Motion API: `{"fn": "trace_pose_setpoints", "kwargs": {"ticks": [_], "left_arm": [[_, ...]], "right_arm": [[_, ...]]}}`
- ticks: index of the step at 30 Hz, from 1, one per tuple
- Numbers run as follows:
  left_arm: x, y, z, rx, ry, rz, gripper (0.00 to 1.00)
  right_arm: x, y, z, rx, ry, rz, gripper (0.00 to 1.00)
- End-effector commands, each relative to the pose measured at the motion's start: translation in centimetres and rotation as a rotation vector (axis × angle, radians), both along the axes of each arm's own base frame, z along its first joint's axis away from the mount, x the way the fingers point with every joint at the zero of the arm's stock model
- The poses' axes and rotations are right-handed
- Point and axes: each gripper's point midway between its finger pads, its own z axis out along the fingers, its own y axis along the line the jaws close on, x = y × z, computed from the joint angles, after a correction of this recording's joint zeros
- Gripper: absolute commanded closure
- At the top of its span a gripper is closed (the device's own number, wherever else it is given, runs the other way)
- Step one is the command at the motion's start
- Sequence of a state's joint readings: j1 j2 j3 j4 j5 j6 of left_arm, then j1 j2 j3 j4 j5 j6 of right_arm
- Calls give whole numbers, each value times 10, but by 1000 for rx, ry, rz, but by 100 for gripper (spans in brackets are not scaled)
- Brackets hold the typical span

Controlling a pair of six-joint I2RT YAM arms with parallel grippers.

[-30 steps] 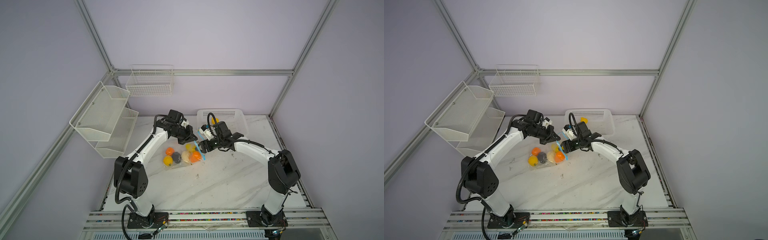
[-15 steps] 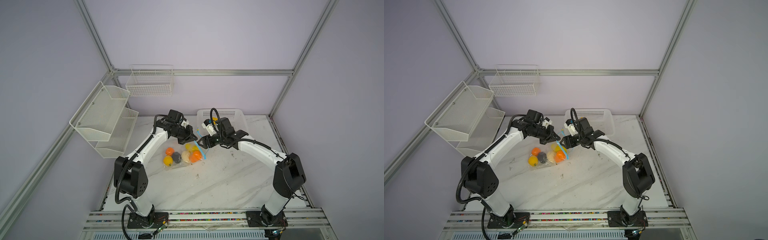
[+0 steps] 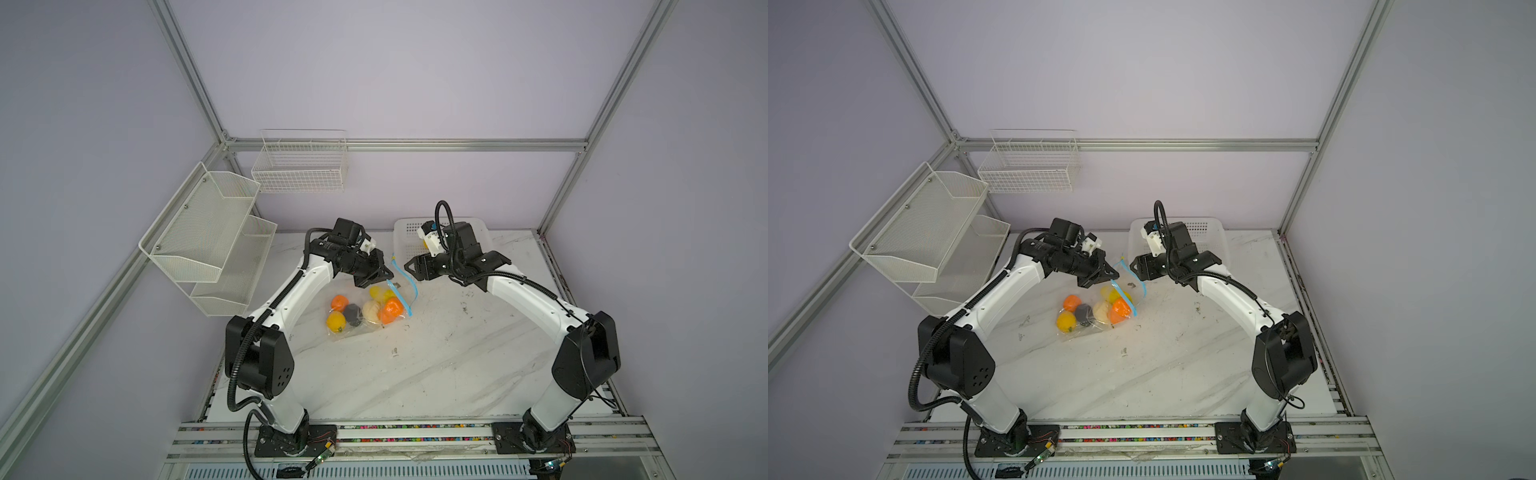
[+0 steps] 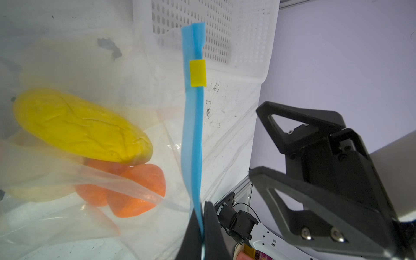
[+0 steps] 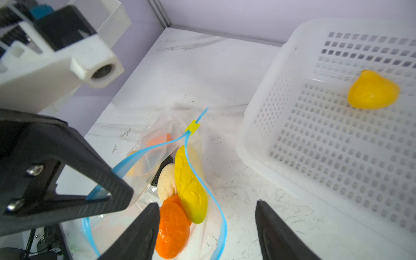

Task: Place the food in the zip-top bag and seal the zipper
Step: 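Raise the right gripper out of the bag and move it over the basket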

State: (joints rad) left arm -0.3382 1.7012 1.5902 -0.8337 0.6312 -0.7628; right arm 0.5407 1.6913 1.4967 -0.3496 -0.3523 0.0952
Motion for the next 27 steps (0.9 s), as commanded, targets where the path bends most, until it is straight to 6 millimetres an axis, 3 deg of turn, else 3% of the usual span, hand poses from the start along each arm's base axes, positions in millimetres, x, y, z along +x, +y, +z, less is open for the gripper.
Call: {"fn": "trace_pose_setpoints", "kwargs": {"ticks": [1,14,27], "left_arm": [[-5,3,9,-14,-48,-17,100],[-2,1,7,-17,-39,-20,100],[-2,1,4,-19,-28,-16,100]], "right_arm": [[15,-10,19,-12,-55,-54,30],[79,-19,-20,-117,-67,-173,30],[141,-39,-73,-261,-88,-277,30]]}}
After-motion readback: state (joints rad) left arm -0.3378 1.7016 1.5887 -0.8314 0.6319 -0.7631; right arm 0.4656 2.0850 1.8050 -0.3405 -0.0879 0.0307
